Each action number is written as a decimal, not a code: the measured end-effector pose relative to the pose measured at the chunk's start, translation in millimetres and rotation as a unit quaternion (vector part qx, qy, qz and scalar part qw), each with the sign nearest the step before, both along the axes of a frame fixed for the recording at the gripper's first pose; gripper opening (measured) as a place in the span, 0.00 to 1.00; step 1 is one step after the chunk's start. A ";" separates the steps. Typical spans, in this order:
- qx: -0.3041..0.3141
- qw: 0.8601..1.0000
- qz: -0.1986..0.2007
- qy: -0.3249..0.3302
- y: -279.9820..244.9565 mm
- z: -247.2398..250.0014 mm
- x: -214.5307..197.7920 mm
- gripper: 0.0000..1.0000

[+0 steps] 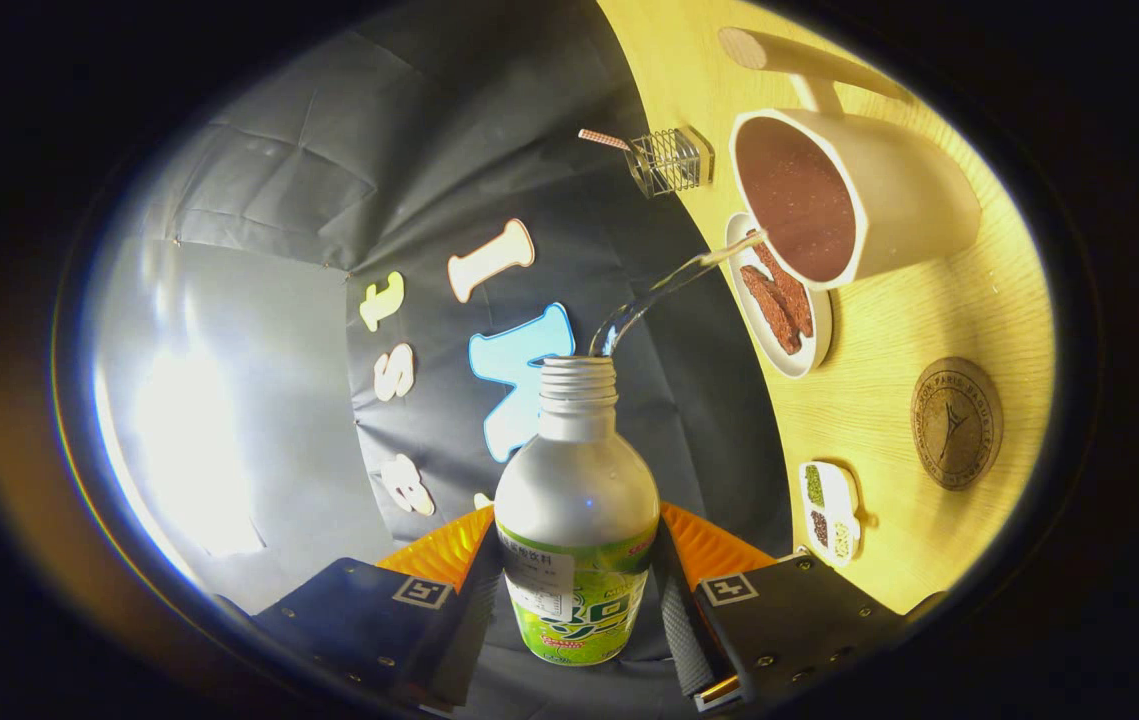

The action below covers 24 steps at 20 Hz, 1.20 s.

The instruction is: Take the bottle from table, then pour the juice into the cup, finally place the bottle on the coaster

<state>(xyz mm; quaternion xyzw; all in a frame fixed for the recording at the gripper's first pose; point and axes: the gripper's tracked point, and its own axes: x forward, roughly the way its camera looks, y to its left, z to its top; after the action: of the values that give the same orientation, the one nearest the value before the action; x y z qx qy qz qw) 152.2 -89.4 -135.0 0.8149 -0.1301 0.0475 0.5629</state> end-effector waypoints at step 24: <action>0.081 0.997 -0.015 -0.006 -7.6 -3.8 -5.9 0.75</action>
<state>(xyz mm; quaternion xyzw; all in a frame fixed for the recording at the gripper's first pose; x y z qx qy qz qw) 146.3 -97.0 -138.8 0.8553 -0.1492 0.0332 0.4950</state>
